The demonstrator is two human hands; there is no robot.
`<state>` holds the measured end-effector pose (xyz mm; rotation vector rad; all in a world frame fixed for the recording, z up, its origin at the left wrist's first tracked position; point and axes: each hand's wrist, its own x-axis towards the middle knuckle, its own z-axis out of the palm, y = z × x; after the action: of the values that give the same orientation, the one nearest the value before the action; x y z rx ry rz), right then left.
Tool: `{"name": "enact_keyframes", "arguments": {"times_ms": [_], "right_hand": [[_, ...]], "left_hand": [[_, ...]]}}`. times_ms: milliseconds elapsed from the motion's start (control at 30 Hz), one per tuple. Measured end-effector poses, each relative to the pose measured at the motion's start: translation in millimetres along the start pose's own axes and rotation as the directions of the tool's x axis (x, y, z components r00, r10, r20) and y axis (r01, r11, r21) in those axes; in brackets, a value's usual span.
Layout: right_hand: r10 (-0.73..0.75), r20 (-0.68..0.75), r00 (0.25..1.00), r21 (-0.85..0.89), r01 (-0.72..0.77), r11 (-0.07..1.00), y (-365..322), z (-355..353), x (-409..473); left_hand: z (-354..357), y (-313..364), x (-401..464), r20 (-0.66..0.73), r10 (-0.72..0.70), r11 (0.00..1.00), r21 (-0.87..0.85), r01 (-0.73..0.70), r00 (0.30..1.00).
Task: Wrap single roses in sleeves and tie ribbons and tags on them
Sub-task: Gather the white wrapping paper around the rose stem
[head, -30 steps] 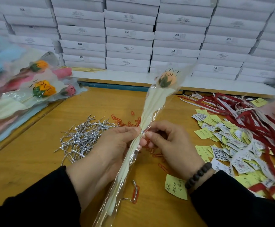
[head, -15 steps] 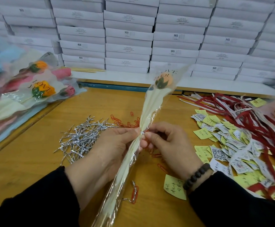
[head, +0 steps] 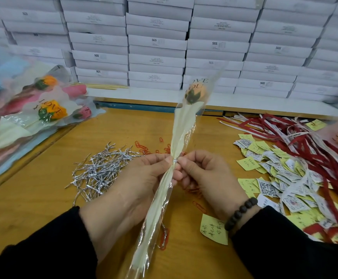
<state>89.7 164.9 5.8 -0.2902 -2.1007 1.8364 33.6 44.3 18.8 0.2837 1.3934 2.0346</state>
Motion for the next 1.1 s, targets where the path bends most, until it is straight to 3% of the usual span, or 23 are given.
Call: {"name": "enact_keyframes", "arguments": {"times_ms": [267,367,433,500,567,633,733,833,967,1100], "right_hand": [[0.055,0.093,0.994,-0.176,-0.038,0.984,-11,-3,0],[0.143,0.158,0.977,-0.039,-0.138,0.99,-13,-4,-1],[0.127,0.098,0.987,-0.006,-0.127,0.992,-11,-4,-1],[-0.043,-0.059,0.997,-0.136,0.035,0.99,-7,-5,-1],[-0.319,-0.101,0.943,-0.385,0.258,0.886,-6,-5,-2],[-0.496,0.018,0.868,-0.6,0.406,0.689,-5,-5,-4],[-0.58,0.168,0.797,-0.744,0.489,0.455,-3,-3,-7],[-0.672,0.203,0.713,-0.805,0.512,0.3,-5,-2,-9],[-0.75,0.194,0.633,-0.837,0.505,0.209,-5,-2,-11],[-0.742,0.176,0.646,-0.811,0.522,0.263,-4,0,-11]], "left_hand": [[-2,1,3,-0.018,0.046,0.996,0.079,-0.045,0.999],[-4,-2,4,-0.029,0.034,0.996,0.086,-0.031,0.999],[-4,-2,4,-0.028,0.015,0.997,0.075,-0.013,1.0],[-4,-2,4,-0.032,0.002,0.999,0.046,-0.001,0.999],[-5,0,5,-0.046,-0.002,1.0,0.028,0.004,0.999],[-6,0,6,-0.05,-0.003,1.0,0.023,0.004,0.999],[-5,-1,6,-0.034,-0.008,1.0,0.015,0.009,0.999],[-4,-1,5,-0.017,-0.005,1.0,0.0,0.005,1.0],[-3,-1,5,-0.002,-0.006,1.0,-0.03,0.006,1.0],[-4,0,4,-0.005,-0.018,0.999,-0.034,0.018,1.0]]}}
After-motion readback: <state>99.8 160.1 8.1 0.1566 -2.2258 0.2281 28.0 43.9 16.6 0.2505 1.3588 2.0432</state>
